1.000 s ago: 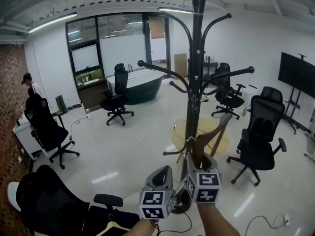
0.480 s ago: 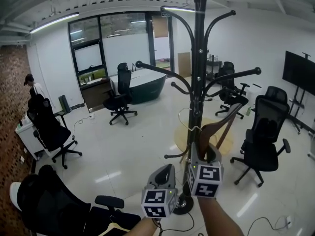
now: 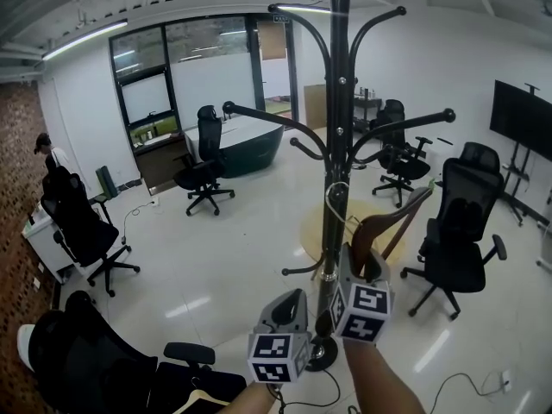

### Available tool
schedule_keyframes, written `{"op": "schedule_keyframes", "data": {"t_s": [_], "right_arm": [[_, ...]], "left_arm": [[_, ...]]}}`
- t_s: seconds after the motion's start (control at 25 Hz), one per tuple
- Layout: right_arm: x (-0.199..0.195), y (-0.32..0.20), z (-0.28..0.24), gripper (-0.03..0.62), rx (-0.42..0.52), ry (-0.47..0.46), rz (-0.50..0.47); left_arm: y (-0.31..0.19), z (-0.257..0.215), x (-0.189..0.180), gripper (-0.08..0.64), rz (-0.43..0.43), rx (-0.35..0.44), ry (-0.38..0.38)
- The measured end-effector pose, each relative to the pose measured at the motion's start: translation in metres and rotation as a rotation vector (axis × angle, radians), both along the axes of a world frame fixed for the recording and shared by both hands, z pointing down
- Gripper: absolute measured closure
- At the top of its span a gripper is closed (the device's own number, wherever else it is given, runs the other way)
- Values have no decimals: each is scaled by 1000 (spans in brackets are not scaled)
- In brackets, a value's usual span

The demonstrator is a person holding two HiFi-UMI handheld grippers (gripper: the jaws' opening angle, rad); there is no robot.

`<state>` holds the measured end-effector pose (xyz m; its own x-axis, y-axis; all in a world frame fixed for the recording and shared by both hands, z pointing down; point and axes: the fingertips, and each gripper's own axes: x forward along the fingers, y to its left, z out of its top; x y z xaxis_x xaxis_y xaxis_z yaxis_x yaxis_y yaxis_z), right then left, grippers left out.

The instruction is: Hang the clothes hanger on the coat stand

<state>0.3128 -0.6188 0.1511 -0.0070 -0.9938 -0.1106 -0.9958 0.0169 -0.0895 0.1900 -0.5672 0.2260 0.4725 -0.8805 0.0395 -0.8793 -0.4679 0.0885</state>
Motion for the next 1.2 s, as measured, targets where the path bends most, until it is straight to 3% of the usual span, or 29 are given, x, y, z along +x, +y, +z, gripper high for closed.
{"op": "schedule_keyframes", "data": {"t_s": [0.52, 0.76, 0.96, 1.2], "right_arm": [[-19, -14, 21, 444, -35, -116, -21], [-39, -15, 30, 426, -41, -86, -79], [-43, -10, 30, 394, -28, -49, -155], [-52, 12, 21, 367, 59, -77, -269]], "left_arm": [[15, 7, -19, 546, -26, -14, -6], [23, 11, -40, 546, -54, -11, -3], [30, 13, -28, 546, -53, -20, 2], [45, 11, -27, 546, -31, 0, 6]]}}
